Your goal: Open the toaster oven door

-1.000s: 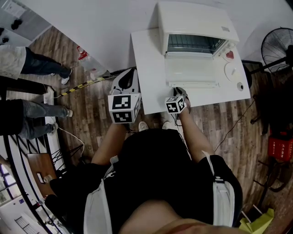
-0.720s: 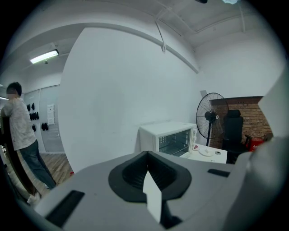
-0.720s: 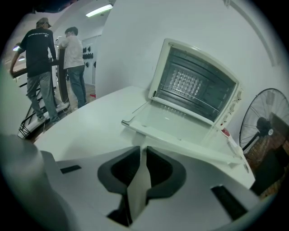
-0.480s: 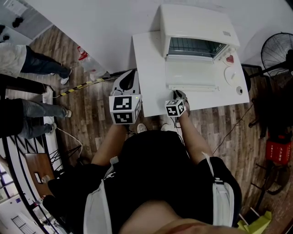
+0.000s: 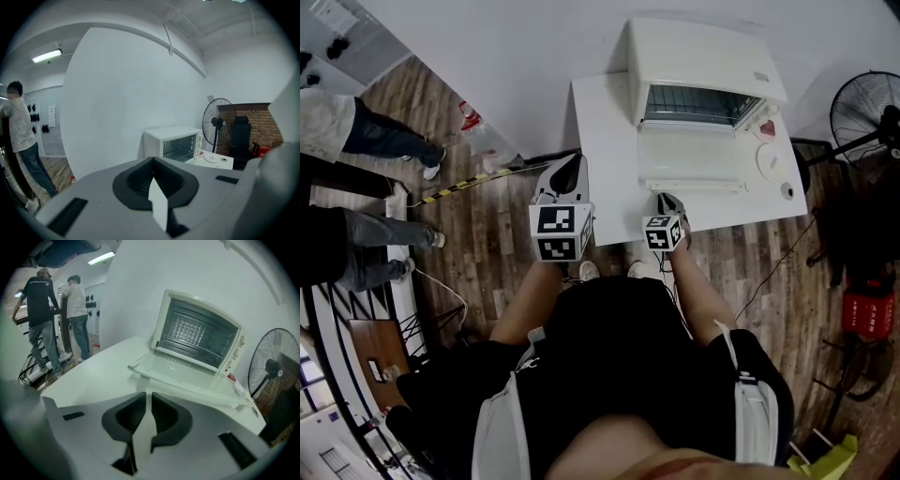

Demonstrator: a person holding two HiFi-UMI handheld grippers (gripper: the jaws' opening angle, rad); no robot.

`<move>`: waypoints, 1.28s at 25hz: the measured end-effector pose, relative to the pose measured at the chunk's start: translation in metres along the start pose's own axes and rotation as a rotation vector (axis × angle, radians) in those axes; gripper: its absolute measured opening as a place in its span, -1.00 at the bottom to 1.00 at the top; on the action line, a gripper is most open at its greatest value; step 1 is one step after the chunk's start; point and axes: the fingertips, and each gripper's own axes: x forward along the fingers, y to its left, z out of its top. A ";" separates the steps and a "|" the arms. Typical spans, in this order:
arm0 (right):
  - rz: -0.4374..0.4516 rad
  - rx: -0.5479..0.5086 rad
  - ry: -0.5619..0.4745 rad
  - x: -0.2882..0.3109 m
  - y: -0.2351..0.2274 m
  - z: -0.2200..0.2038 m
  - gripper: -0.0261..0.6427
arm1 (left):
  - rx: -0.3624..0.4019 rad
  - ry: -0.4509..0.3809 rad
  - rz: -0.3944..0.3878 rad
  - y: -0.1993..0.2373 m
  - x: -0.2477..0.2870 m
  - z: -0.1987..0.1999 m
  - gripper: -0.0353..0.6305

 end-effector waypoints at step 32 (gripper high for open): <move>-0.154 0.240 -0.811 -0.242 -0.117 0.240 -0.92 | -0.031 -0.171 -0.105 -0.023 -0.001 0.047 -0.86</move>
